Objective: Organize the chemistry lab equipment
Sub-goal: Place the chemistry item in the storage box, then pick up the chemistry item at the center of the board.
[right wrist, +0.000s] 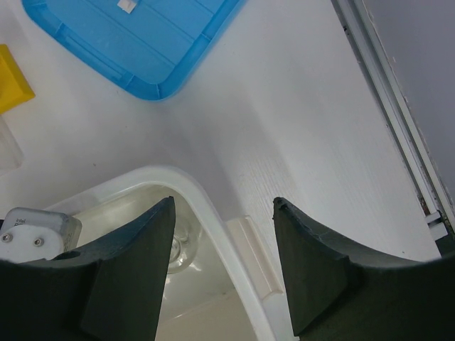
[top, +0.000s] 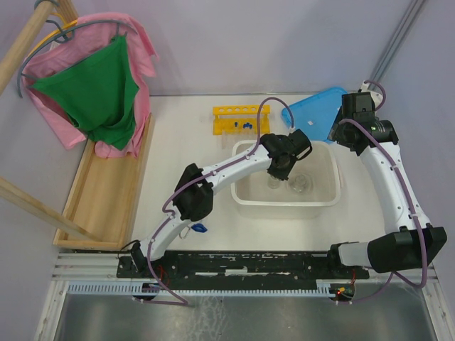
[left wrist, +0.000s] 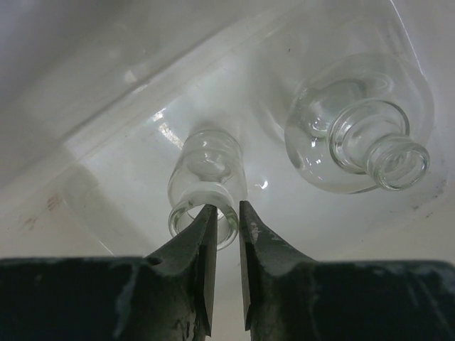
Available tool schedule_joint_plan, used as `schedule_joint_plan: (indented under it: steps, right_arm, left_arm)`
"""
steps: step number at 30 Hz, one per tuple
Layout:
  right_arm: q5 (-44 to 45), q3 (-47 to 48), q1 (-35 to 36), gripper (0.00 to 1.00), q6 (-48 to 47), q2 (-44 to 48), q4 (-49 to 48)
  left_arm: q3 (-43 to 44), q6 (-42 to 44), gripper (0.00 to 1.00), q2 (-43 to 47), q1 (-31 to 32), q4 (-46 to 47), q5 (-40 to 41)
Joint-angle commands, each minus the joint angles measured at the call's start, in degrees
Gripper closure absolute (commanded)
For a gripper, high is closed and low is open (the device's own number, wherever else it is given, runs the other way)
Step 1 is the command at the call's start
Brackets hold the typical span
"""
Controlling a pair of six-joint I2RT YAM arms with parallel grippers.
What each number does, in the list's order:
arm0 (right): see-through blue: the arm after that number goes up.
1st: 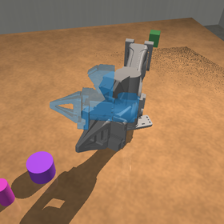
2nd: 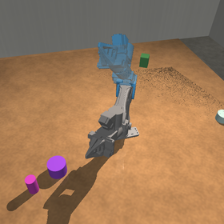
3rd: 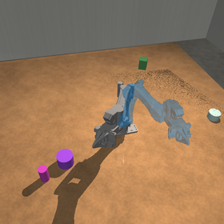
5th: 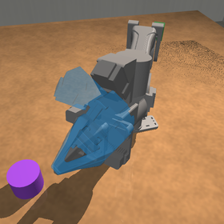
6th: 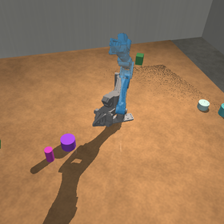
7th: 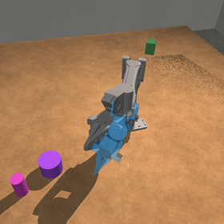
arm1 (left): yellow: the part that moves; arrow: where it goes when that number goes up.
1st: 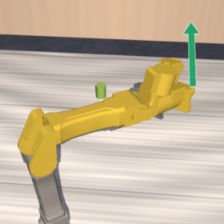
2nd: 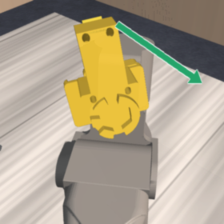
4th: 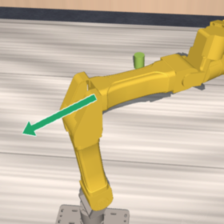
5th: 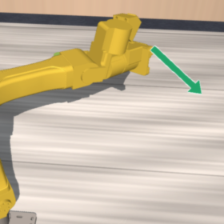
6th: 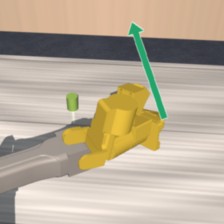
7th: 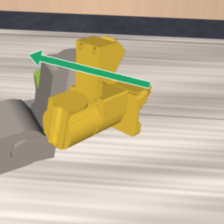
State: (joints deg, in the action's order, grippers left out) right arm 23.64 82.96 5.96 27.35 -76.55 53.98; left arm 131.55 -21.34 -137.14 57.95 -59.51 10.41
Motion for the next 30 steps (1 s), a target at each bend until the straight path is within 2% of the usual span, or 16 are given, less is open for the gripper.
schedule_joint_plan:
  steps: [1, 8, 20, 22, 24, 26, 30]
  right_arm:
    - [1.44, 0.63, 0.07, 0.34, 0.11, 0.12, -1.92]
    - [0.76, 0.94, 0.09, 0.34, 0.16, -0.38, -1.94]
    - [-1.36, 1.27, 0.04, 0.34, 0.43, -0.84, -1.98]
    - [-1.81, 1.48, 0.1, 0.34, 0.5, -1.17, -2.11]
    - [-2.16, 2.01, 0.1, 0.34, 0.51, -1.81, -2.05]
    - [-2.44, 3.0, 0.11, 0.35, 0.57, -2.68, -1.79]
    - [-3.82, 5.1, 0.11, 0.35, 0.44, -4.36, -1.38]
  left_arm:
    - [0.04, 3.06, 0.72, 0.76, 0.07, 1.84, 1.48]
    - [1.89, 2.69, 0.67, 4.51, -0.02, 0.96, 2.57]
    - [2.0, -0.11, 0.62, 21.08, -0.24, -2.09, 10.5]
    - [-2.46, -1.9, 0.62, 25.73, -0.88, -3.75, 12.83]
    - [-10.56, -4.57, 0.62, 31.69, -2.41, -3.56, 13.31]
    - [-22.93, -7.7, 0.63, 38.72, -5.47, -0.96, 11.41]
    - [-41.09, -11.32, 0.64, 52.54, -13.45, 3.6, 6.6]
